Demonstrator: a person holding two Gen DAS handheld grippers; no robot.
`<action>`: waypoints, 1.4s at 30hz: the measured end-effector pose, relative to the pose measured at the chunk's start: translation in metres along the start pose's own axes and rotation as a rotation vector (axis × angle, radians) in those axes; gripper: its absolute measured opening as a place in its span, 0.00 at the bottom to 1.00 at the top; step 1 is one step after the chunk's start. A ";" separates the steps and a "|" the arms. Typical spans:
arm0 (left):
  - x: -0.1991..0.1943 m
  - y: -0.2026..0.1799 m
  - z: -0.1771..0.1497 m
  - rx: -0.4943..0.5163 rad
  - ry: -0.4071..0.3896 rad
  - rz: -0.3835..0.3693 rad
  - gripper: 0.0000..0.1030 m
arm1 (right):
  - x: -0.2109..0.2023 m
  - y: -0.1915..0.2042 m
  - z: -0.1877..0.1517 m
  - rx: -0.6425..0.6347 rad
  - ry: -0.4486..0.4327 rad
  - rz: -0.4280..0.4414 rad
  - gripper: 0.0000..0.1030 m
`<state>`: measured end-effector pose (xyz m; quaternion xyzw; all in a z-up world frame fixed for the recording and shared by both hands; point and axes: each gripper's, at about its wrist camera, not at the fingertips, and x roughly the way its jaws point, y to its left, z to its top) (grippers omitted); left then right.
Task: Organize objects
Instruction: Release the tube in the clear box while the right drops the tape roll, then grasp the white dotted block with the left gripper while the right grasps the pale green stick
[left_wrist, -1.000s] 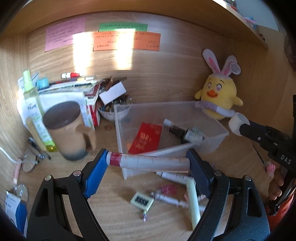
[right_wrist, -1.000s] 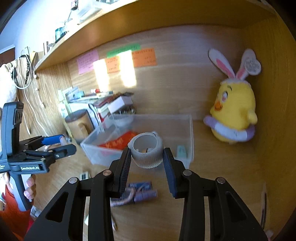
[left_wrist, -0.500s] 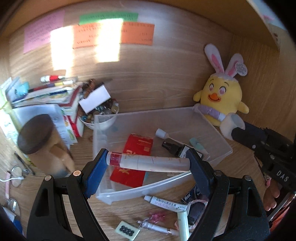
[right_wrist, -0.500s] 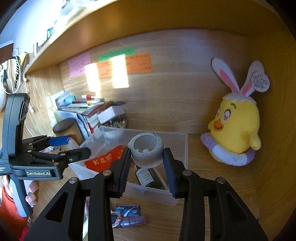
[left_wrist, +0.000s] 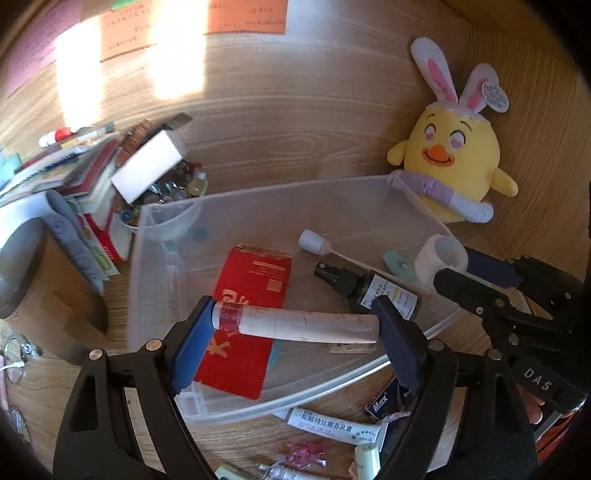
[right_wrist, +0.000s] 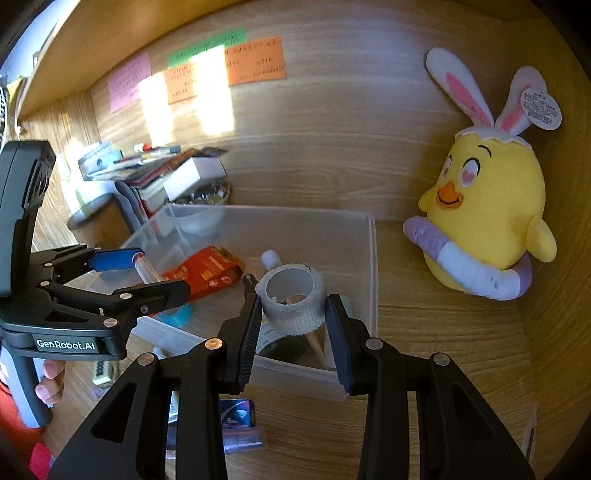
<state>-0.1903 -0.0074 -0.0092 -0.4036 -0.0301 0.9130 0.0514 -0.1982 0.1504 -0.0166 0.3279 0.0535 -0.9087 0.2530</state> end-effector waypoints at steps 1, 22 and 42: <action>0.003 0.000 0.000 0.000 0.008 -0.005 0.82 | 0.002 0.000 0.000 -0.002 0.005 -0.001 0.32; -0.013 0.004 -0.001 -0.017 -0.007 -0.026 0.87 | 0.003 0.006 -0.002 -0.025 0.019 -0.039 0.54; -0.084 0.013 -0.053 0.034 -0.104 0.066 0.97 | -0.050 0.036 -0.025 -0.059 -0.024 0.034 0.62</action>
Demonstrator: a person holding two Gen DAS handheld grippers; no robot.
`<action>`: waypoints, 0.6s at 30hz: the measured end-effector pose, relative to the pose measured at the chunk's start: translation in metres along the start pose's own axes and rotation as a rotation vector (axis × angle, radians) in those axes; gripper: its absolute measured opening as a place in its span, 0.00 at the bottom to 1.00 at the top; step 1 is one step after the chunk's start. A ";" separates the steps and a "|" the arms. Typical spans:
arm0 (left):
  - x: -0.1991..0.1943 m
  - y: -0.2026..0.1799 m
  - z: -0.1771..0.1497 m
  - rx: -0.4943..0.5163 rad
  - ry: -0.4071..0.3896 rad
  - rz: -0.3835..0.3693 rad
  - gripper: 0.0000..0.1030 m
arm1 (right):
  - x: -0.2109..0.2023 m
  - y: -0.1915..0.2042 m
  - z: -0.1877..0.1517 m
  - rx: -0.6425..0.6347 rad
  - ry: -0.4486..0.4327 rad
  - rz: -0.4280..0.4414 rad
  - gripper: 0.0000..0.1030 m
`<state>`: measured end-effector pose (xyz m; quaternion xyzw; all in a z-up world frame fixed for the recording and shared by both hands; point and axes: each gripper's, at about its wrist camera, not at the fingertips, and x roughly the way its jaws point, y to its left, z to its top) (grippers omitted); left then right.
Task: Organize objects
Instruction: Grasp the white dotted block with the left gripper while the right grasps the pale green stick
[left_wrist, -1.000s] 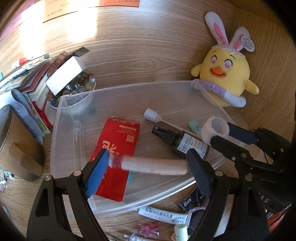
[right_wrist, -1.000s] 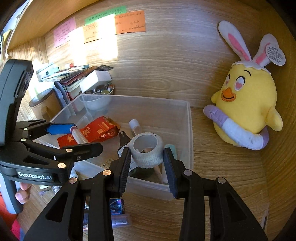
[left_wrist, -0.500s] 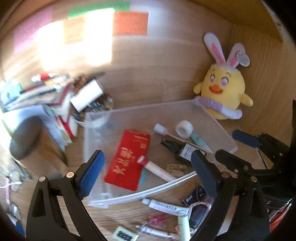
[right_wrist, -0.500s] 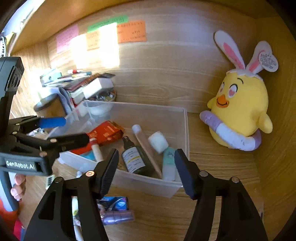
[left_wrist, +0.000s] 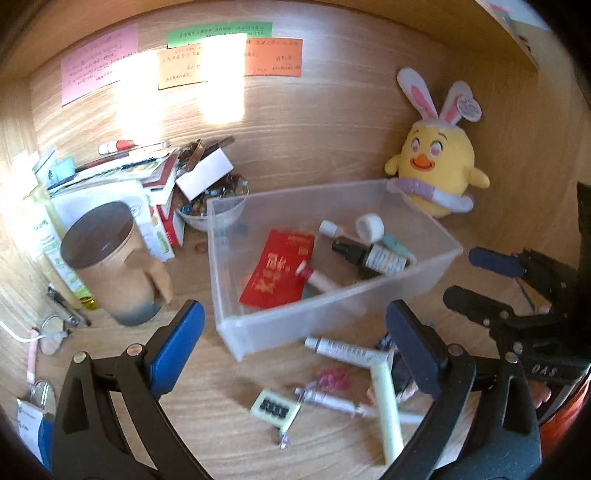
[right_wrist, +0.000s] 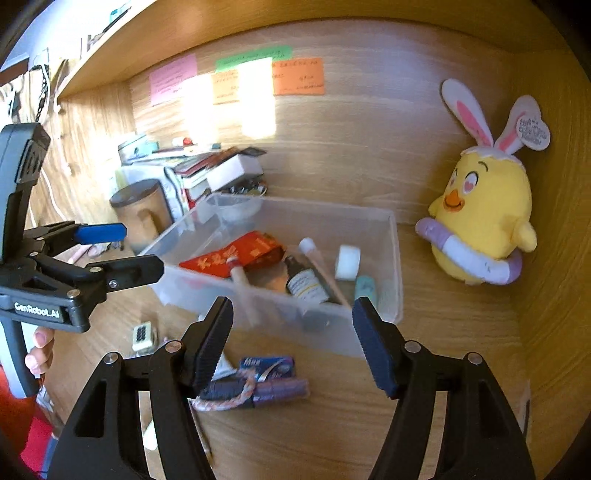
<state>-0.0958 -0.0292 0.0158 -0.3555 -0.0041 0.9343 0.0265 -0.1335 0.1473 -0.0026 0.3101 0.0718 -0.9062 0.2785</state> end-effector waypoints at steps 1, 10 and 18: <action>-0.001 0.000 -0.005 0.003 0.004 0.002 0.97 | 0.000 0.001 -0.003 0.000 0.005 0.000 0.62; 0.001 0.012 -0.048 -0.019 0.075 0.006 0.94 | 0.001 0.013 -0.035 0.054 0.080 0.061 0.62; 0.011 0.023 -0.076 -0.030 0.153 -0.015 0.77 | 0.000 0.048 -0.058 0.062 0.127 0.132 0.57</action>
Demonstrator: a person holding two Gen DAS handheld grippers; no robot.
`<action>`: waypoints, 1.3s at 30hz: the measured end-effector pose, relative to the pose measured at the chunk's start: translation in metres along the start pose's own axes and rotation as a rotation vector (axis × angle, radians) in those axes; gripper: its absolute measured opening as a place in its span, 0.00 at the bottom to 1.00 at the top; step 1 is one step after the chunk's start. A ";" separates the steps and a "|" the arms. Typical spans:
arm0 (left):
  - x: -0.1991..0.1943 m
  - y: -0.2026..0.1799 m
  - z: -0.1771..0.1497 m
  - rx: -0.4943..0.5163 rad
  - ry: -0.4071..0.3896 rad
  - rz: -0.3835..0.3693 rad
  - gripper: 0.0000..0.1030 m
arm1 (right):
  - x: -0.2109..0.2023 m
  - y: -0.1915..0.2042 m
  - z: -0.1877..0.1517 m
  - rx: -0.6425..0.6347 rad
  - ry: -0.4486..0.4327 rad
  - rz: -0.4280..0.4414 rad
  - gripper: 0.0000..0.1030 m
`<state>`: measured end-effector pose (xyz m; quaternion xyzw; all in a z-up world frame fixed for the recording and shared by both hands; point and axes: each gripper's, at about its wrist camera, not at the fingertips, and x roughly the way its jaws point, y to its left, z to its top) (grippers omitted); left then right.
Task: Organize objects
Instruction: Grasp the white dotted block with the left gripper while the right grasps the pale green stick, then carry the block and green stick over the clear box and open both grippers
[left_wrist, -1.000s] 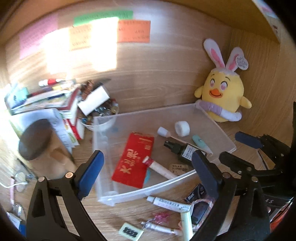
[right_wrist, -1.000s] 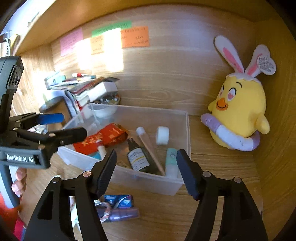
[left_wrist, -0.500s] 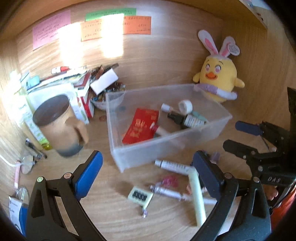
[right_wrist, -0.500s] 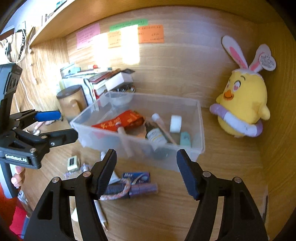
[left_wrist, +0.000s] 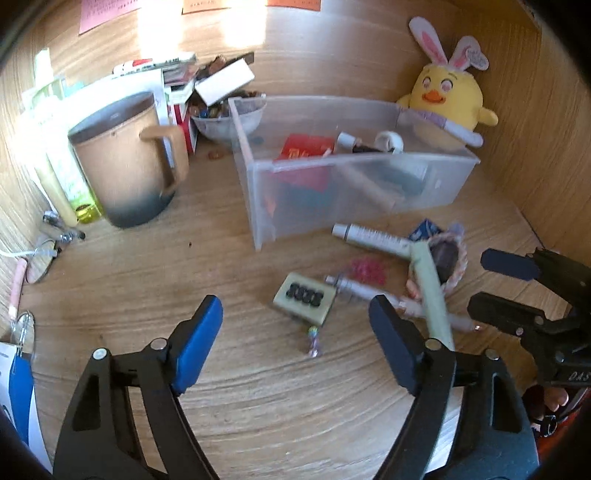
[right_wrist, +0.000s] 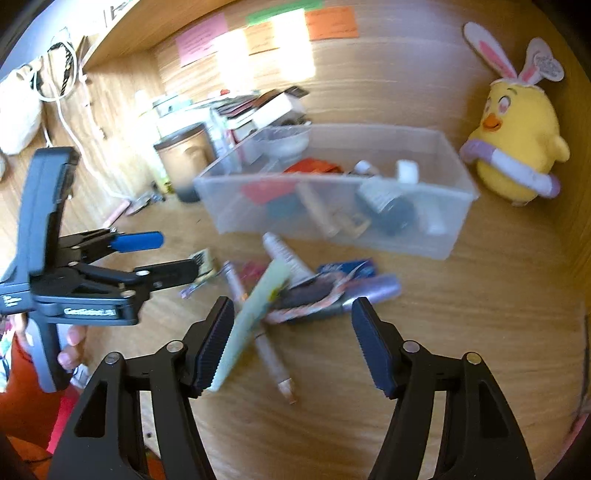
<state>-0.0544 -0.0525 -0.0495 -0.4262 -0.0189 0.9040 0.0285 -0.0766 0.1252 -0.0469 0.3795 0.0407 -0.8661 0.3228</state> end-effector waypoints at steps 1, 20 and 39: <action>0.001 0.001 -0.001 0.001 0.002 -0.002 0.76 | 0.002 0.004 -0.002 -0.004 0.008 0.004 0.52; 0.022 0.005 0.005 0.057 0.045 -0.064 0.49 | 0.043 0.034 -0.001 -0.073 0.127 0.003 0.29; 0.001 0.010 0.004 0.019 -0.032 -0.029 0.37 | 0.021 0.027 -0.006 -0.093 0.059 -0.003 0.14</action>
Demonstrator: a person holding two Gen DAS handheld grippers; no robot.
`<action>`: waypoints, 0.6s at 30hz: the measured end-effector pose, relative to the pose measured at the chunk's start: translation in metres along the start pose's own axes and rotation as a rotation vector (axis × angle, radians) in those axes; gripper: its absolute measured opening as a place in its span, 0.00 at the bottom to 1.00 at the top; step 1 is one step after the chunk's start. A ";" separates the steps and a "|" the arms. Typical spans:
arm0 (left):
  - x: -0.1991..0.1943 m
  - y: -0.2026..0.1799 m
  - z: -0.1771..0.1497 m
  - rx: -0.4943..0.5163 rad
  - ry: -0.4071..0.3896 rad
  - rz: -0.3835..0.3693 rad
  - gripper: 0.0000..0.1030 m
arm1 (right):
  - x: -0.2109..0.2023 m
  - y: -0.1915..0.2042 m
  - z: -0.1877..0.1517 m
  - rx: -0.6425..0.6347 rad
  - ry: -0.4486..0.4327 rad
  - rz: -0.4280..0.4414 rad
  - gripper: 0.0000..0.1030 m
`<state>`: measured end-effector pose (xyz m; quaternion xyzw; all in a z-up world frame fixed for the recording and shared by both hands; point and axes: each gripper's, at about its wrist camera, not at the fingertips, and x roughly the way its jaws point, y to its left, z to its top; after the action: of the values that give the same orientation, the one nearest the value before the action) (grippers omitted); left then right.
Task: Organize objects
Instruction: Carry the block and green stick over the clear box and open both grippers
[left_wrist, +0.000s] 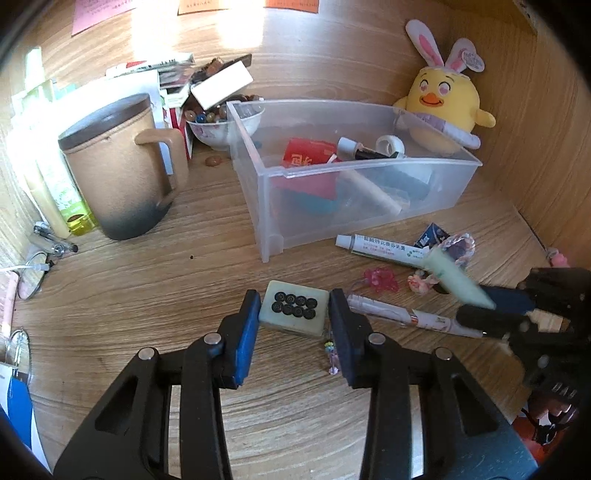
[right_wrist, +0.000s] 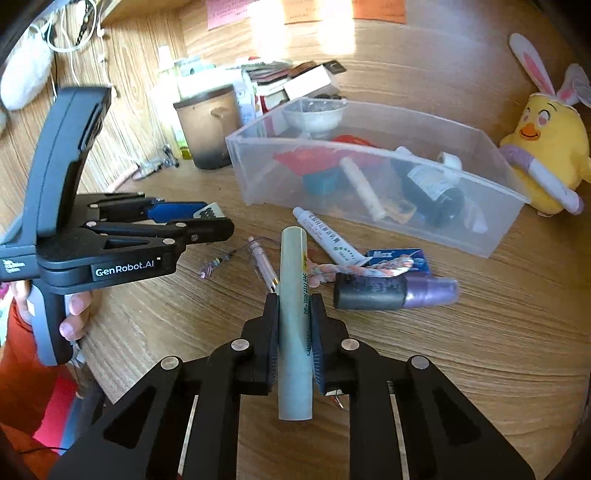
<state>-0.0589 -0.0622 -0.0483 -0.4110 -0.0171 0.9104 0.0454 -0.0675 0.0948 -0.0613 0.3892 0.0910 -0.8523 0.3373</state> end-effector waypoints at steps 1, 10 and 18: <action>-0.003 0.000 0.001 -0.002 -0.007 0.003 0.37 | -0.004 -0.002 0.000 0.008 -0.014 -0.001 0.14; -0.024 -0.010 0.016 0.008 -0.088 0.039 0.37 | -0.031 -0.020 0.016 0.045 -0.129 -0.059 0.14; -0.030 -0.017 0.038 -0.006 -0.143 0.037 0.37 | -0.030 -0.050 0.042 0.089 -0.163 -0.075 0.14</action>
<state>-0.0665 -0.0480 0.0009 -0.3451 -0.0156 0.9381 0.0259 -0.1107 0.1306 -0.0164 0.3295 0.0400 -0.8963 0.2939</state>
